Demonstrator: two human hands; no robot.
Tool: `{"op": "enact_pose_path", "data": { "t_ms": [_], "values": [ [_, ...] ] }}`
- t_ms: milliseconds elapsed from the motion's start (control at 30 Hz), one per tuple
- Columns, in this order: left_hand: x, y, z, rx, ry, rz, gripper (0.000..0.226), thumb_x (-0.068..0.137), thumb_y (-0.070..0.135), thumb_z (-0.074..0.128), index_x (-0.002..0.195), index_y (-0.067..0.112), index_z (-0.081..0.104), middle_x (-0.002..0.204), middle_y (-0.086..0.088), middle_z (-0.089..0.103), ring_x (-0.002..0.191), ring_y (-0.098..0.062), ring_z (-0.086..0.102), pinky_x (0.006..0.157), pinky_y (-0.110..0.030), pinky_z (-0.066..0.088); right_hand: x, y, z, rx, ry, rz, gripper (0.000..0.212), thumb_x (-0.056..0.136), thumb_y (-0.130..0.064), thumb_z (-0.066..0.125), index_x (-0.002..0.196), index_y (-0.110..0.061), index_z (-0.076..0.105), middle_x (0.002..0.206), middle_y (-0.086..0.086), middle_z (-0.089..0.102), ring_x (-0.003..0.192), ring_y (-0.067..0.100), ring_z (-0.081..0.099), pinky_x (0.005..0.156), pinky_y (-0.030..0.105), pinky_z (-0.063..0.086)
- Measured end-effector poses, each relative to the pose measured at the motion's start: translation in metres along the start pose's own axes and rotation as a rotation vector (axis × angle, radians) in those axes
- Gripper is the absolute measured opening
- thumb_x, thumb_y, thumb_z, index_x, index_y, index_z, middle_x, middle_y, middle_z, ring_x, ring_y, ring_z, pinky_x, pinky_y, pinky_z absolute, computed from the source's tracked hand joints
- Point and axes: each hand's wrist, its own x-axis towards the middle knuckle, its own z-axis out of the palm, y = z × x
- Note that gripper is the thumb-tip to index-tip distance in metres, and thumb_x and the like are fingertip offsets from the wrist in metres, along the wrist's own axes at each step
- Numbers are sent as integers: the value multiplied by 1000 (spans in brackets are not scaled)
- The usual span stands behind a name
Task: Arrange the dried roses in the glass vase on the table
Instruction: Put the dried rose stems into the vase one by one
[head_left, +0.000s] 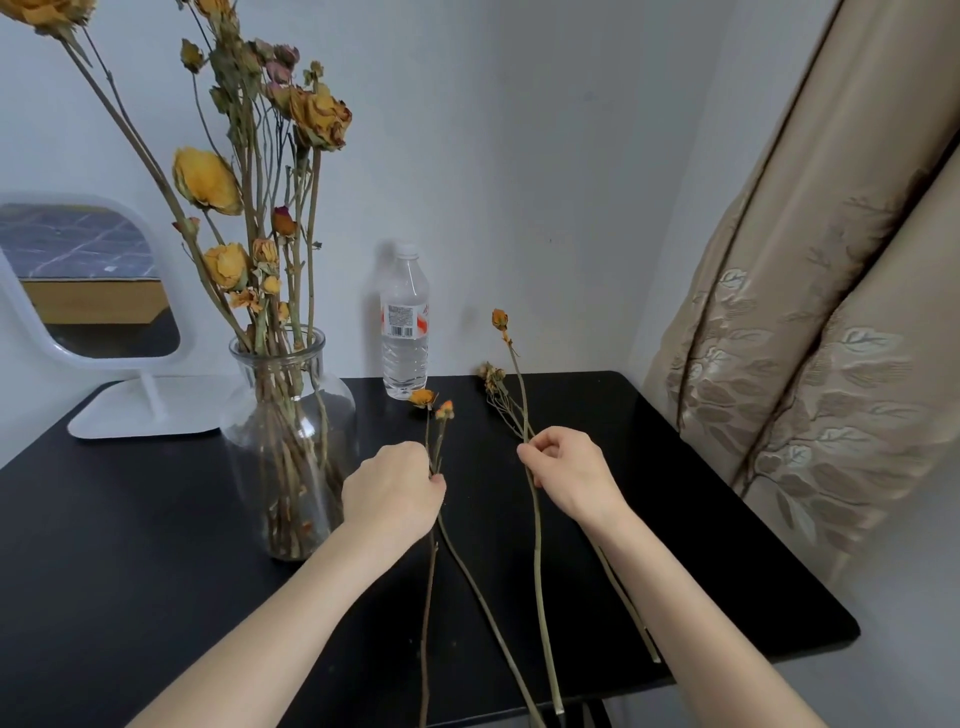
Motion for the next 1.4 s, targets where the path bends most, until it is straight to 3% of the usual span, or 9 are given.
{"op": "enact_pose_path", "data": {
  "t_ms": [133, 267, 467, 667, 833, 1033, 1133, 1267, 1400],
  "values": [
    [3, 1, -13, -296, 34, 138, 29, 90, 35, 55, 66, 19, 57, 51, 5, 50, 52, -9, 52, 62, -27, 46, 3, -9, -7, 73, 23, -45, 10, 91, -24, 57, 92, -17, 63, 67, -6, 59, 61, 4, 56, 54, 13, 38],
    [7, 3, -41, -582, 90, 222, 16, 86, 32, 61, 72, 24, 61, 45, 10, 45, 46, -2, 45, 50, -8, 36, 12, -37, -22, 209, 38, -90, 13, 91, -23, 57, 89, -13, 65, 58, -7, 54, 48, 1, 47, 47, 13, 35],
    [7, 2, -117, -932, 362, 302, 5, 81, 34, 64, 79, 30, 65, 44, 9, 42, 43, 0, 39, 47, -7, 35, 18, -88, -33, 372, 80, -223, 14, 93, -25, 54, 83, -18, 61, 63, -5, 52, 54, 4, 46, 54, 17, 34],
    [10, -13, -191, -951, 764, 335, 6, 82, 34, 66, 75, 35, 65, 51, 5, 44, 52, -4, 44, 64, -5, 45, 18, -112, -20, 441, 85, -289, 15, 93, -23, 54, 82, -18, 62, 62, -4, 53, 56, 4, 48, 60, 19, 38],
    [10, -25, -219, -936, 935, 308, 9, 82, 34, 67, 74, 35, 64, 47, 12, 41, 47, 0, 42, 61, -2, 41, 17, -115, -5, 407, 61, -299, 14, 93, -24, 54, 81, -20, 61, 62, -3, 54, 57, 6, 48, 59, 19, 39],
    [9, -25, -240, -979, 1008, 346, 8, 82, 33, 67, 74, 36, 64, 50, 11, 43, 47, -2, 39, 59, -14, 40, 15, -118, 0, 406, 48, -309, 16, 91, -26, 57, 78, -19, 61, 59, -4, 52, 54, 7, 47, 57, 20, 38],
    [11, -27, -241, -957, 1009, 350, 10, 81, 33, 67, 73, 38, 64, 52, 11, 44, 53, -2, 44, 69, -12, 46, 16, -120, -2, 397, 49, -313, 16, 92, -25, 55, 79, -19, 61, 60, -3, 52, 55, 7, 47, 57, 20, 39],
    [17, -35, -223, -967, 949, 289, 8, 82, 31, 67, 75, 35, 64, 51, 8, 40, 47, 1, 41, 80, -13, 44, 14, -118, 1, 396, 42, -317, 15, 91, -27, 56, 80, -19, 61, 61, -3, 53, 56, 8, 48, 58, 20, 39],
    [19, -45, -205, -943, 884, 218, 10, 81, 32, 68, 73, 37, 65, 45, 12, 40, 47, -1, 41, 67, -3, 42, 12, -116, 6, 393, 36, -305, 16, 91, -29, 56, 80, -19, 61, 59, -4, 53, 53, 5, 47, 54, 18, 37]
  ]
}}
